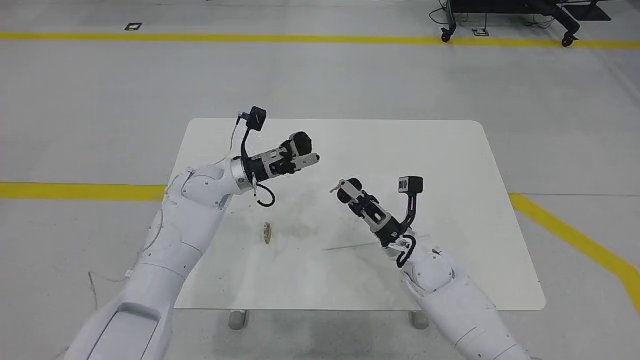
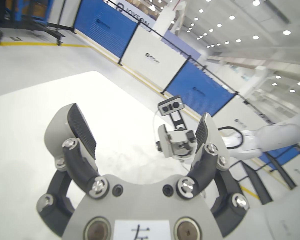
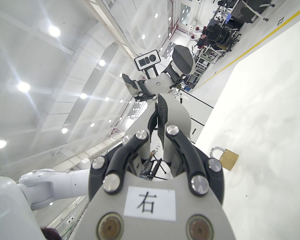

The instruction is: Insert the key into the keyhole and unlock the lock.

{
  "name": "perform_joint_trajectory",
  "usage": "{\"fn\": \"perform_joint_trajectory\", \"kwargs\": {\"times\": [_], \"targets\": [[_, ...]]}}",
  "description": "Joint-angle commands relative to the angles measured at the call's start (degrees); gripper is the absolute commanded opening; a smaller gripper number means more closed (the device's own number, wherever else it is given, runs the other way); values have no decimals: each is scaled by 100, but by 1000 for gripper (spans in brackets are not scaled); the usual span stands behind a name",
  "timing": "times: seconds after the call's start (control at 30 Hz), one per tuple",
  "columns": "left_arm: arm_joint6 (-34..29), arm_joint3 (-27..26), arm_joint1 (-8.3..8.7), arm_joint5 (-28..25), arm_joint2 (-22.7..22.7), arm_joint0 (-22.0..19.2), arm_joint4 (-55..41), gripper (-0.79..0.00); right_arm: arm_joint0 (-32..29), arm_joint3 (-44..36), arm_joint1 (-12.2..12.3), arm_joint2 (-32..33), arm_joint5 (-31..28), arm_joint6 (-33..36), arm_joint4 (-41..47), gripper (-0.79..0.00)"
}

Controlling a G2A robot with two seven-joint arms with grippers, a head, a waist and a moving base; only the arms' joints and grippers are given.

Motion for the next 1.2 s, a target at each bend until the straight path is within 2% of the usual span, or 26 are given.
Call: {"fn": "perform_joint_trajectory", "kwargs": {"times": [0.0, 0.2, 0.27, 0.33, 0.4, 0.43, 0.57, 0.63, 0.67, 0.7, 0.73, 1.03, 1.17], "targets": [[115, 58, 62, -1, 293, -70, -611, 0, 0, 0, 0, -1, 0, -1, 0, -785], [114, -223, 321, -1, 1227, -277, -985, 0, 18, -77, -7, -12, 168, -27, -134, -785], [114, -223, 321, -1, 1227, -277, -985, -18, 18, -77, -7, -12, 168, -27, -134, -785], [114, -223, 321, -1, 1227, -277, -985, -145, 18, -77, -7, -12, 168, -27, -134, -785], [114, -223, 321, -1, 1227, -277, -985, -317, 18, -77, -7, -12, 168, -27, -134, -785], [114, -223, 321, -1, 1227, -277, -985, -369, 18, -77, -7, -12, 168, -27, -134, -785], [114, -223, 321, -1, 1227, -277, -985, -425, 18, -77, -7, -12, 168, -27, -134, -785], [114, -223, 321, -1, 1227, -277, -985, -419, 18, -77, -7, -12, 168, -27, -134, -785], [-9, -75, 338, 122, 1357, -229, -901, -391, 76, -279, -19, 44, -62, -194, -112, -785], [-139, 77, 361, 253, 1521, -293, -851, 0, 37, -364, -37, 68, -361, -428, -185, -785], [-213, 283, 394, 327, 1646, -490, -773, 0, -31, -311, -56, 13, -497, -539, -353, -785], [-213, 283, 394, 327, 1646, -490, -773, 0, -31, -311, -56, 13, -497, -539, -353, -785], [91, -81, 423, 187, 1502, -252, -1014, 0, -37, -329, -55, 72, -422, -619, -322, -785]]}}
